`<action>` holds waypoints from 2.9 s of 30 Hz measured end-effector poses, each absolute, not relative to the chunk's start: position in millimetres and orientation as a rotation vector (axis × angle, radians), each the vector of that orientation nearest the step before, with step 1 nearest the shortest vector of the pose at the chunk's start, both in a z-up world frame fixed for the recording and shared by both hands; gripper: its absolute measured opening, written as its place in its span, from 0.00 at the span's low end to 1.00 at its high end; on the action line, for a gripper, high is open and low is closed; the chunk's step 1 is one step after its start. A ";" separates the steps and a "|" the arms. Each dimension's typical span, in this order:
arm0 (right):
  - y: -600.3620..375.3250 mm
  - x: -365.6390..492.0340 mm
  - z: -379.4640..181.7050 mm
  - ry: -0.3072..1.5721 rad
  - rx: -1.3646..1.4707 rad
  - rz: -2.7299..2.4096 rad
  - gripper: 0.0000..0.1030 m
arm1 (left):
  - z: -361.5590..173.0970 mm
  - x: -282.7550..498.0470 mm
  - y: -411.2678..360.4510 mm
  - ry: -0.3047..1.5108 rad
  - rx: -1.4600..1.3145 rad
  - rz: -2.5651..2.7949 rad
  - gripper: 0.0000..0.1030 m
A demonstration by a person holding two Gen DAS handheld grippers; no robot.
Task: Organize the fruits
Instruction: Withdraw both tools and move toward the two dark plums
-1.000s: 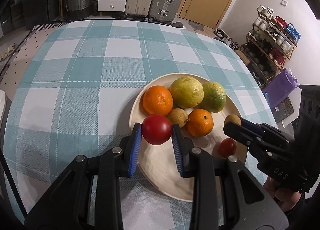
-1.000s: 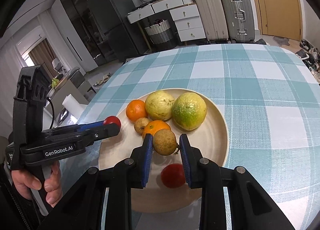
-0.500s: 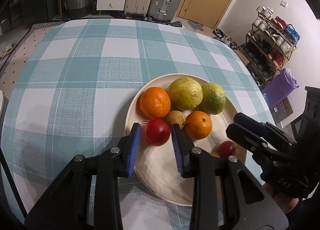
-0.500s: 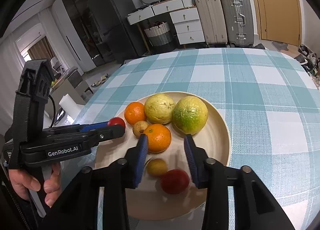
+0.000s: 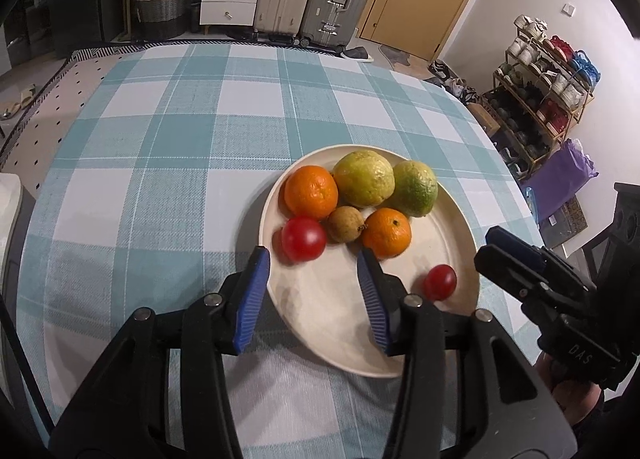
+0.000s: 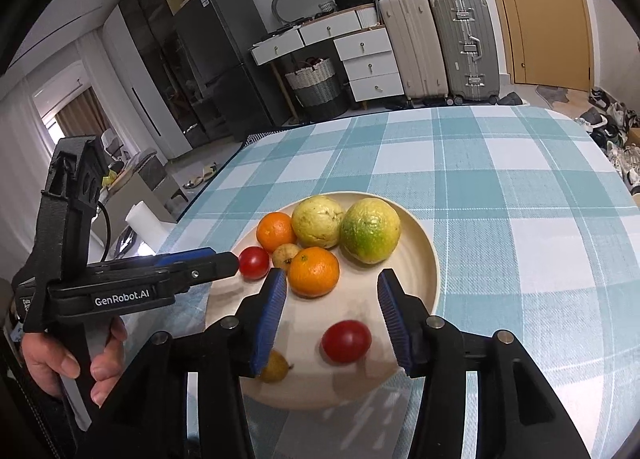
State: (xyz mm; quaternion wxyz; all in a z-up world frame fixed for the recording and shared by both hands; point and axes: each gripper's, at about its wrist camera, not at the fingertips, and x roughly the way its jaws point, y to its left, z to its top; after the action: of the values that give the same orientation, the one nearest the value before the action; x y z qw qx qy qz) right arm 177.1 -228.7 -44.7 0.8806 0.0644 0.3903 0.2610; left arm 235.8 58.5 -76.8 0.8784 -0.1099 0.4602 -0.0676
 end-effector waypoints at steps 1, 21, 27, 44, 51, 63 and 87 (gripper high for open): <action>-229.5 175.6 -43.5 0.810 0.134 0.541 0.50 | -75.4 232.9 58.6 0.959 -0.228 -0.140 0.42; -238.2 113.4 -16.3 0.757 0.137 0.554 0.83 | -47.3 152.4 57.0 0.878 -0.268 -0.116 0.75; -237.7 95.7 -18.5 0.768 0.146 0.563 0.85 | -49.4 125.6 48.2 0.850 -0.187 -0.091 0.80; -223.9 44.4 -38.5 0.814 0.125 0.637 0.88 | -70.7 74.7 46.5 0.871 -0.163 -0.028 0.93; -217.8 28.7 -57.8 0.867 0.113 0.667 0.88 | -80.2 55.6 43.3 0.868 -0.156 -0.043 0.98; -207.5 17.3 -77.7 0.913 0.094 0.688 0.88 | -90.8 45.7 73.3 0.862 -0.194 -0.023 0.98; -170.6 13.3 -85.4 0.935 -0.060 0.680 0.24 | -102.6 45.7 98.2 0.883 -0.245 -0.011 0.98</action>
State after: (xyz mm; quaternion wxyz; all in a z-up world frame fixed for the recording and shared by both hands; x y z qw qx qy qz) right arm 13.4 -170.6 -85.4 0.8373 -0.0283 0.4417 0.3211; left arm 45.7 98.2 -102.6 0.8968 -0.1185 0.4262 -0.0053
